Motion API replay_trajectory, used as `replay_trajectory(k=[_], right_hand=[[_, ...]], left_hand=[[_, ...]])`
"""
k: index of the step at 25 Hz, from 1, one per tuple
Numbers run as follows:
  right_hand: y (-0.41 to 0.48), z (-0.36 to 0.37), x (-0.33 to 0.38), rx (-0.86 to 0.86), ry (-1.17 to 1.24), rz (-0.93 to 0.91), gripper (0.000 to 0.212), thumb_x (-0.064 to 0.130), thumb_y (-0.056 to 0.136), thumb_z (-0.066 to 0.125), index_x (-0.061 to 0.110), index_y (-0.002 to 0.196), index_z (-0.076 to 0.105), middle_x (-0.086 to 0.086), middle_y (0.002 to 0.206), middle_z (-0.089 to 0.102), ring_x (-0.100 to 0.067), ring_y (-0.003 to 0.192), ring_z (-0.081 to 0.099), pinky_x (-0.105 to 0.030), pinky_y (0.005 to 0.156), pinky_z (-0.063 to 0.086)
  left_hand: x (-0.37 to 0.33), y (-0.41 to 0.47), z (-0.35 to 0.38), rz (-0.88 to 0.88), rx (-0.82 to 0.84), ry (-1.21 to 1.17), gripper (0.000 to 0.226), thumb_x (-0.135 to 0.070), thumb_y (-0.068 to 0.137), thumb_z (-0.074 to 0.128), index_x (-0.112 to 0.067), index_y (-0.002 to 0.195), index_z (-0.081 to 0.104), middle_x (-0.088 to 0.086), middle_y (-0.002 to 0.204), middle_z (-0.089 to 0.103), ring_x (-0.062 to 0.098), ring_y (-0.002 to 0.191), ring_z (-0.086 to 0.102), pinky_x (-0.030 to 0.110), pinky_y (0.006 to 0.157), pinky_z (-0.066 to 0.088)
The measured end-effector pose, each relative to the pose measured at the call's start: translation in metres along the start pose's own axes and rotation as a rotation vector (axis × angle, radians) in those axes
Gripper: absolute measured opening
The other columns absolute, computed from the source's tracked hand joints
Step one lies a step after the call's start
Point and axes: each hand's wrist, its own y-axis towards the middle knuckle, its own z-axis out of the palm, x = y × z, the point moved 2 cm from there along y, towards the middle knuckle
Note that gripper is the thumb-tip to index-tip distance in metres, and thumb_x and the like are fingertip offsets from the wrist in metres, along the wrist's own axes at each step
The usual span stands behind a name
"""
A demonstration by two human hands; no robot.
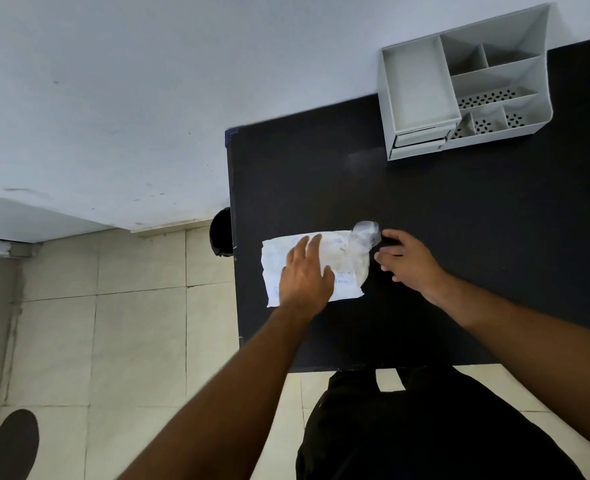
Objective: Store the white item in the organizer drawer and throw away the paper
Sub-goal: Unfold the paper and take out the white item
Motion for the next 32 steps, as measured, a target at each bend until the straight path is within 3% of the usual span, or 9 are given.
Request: replay_trajectory(k=[2,5,9,12,17,22,26,28,32], right_hand=[[0.007,0.003,0.004,0.056,-0.055,-0.053,0.064,0.013,0.087,0.071,0.028,0.144,0.046,0.004,0.122,0.063,-0.012,0.108,0.063,-0.028,0.079,0.050],[0.015,0.009,0.008,0.089,-0.080,-0.061,0.067,0.009,0.085,0.073,0.030,0.143,0.046,0.004,0.116,0.065,-0.008,0.103,0.063,-0.024,0.074,0.048],[0.025,0.017,0.007,0.106,-0.112,-0.059,0.037,0.013,0.085,0.074,0.020,0.121,0.065,0.002,0.101,0.070,-0.008,0.088,0.066,-0.021,0.066,0.046],[0.029,0.020,0.001,0.048,-0.144,-0.059,0.007,0.015,0.089,0.070,0.013,0.094,0.074,-0.004,0.085,0.072,-0.013,0.077,0.064,-0.026,0.067,0.047],[0.028,0.018,-0.002,-0.026,-0.006,-0.002,0.011,0.010,0.093,0.063,0.008,0.096,0.074,-0.013,0.094,0.075,-0.027,0.086,0.071,-0.043,0.080,0.061],[0.032,0.004,-0.010,-0.105,0.220,0.085,0.009,0.007,0.092,0.060,0.009,0.095,0.069,-0.019,0.106,0.073,-0.027,0.090,0.071,-0.053,0.088,0.058],[0.022,0.001,-0.003,0.066,0.329,0.185,0.022,0.019,0.096,0.060,0.012,0.116,0.059,-0.010,0.109,0.070,-0.023,0.096,0.068,-0.041,0.075,0.060],[0.019,0.003,-0.001,0.146,0.311,0.202,0.022,0.012,0.096,0.056,0.016,0.118,0.059,-0.006,0.104,0.069,-0.022,0.092,0.069,-0.035,0.070,0.058],[0.021,0.003,-0.010,0.162,0.257,0.189,0.023,-0.006,0.095,0.044,0.006,0.094,0.063,-0.010,0.073,0.058,-0.011,0.051,0.058,-0.021,0.045,0.047]], left_hand=[[-0.001,0.000,0.009,-0.014,0.090,0.001,0.065,-0.025,0.100,0.050,-0.021,0.158,0.022,0.007,0.166,0.022,0.028,0.151,0.022,0.048,0.117,0.034],[0.004,0.003,0.016,-0.031,0.162,-0.003,0.067,-0.018,0.103,0.045,-0.022,0.160,0.012,0.005,0.169,0.011,0.027,0.153,0.018,0.045,0.116,0.034],[0.011,0.009,0.018,-0.033,0.195,-0.035,0.067,-0.013,0.103,0.042,-0.020,0.161,0.009,0.001,0.170,0.007,0.024,0.153,0.021,0.042,0.113,0.038],[0.018,0.012,0.020,-0.027,0.207,-0.033,0.067,-0.013,0.103,0.042,-0.021,0.161,0.009,0.000,0.170,0.006,0.021,0.155,0.015,0.041,0.116,0.035],[0.021,0.013,0.026,-0.026,0.208,-0.030,0.065,-0.018,0.105,0.042,-0.019,0.161,0.008,0.000,0.170,0.007,0.020,0.155,0.011,0.039,0.118,0.030],[0.018,0.011,0.028,-0.065,0.226,-0.001,0.066,-0.024,0.105,0.041,-0.019,0.161,0.005,0.000,0.170,0.003,0.019,0.156,0.004,0.044,0.119,0.031],[0.012,0.011,0.031,-0.084,0.253,0.011,0.073,-0.036,0.104,0.046,-0.026,0.161,0.001,0.001,0.170,-0.004,0.021,0.156,-0.002,0.048,0.116,0.032],[0.011,0.012,0.033,-0.093,0.266,0.036,0.076,-0.040,0.102,0.047,-0.029,0.160,-0.001,0.001,0.170,-0.006,0.022,0.156,-0.004,0.050,0.115,0.033],[0.011,0.013,0.034,-0.098,0.284,0.088,0.076,-0.043,0.102,0.047,-0.032,0.160,-0.001,0.000,0.170,-0.009,0.022,0.156,-0.005,0.055,0.114,0.035]])
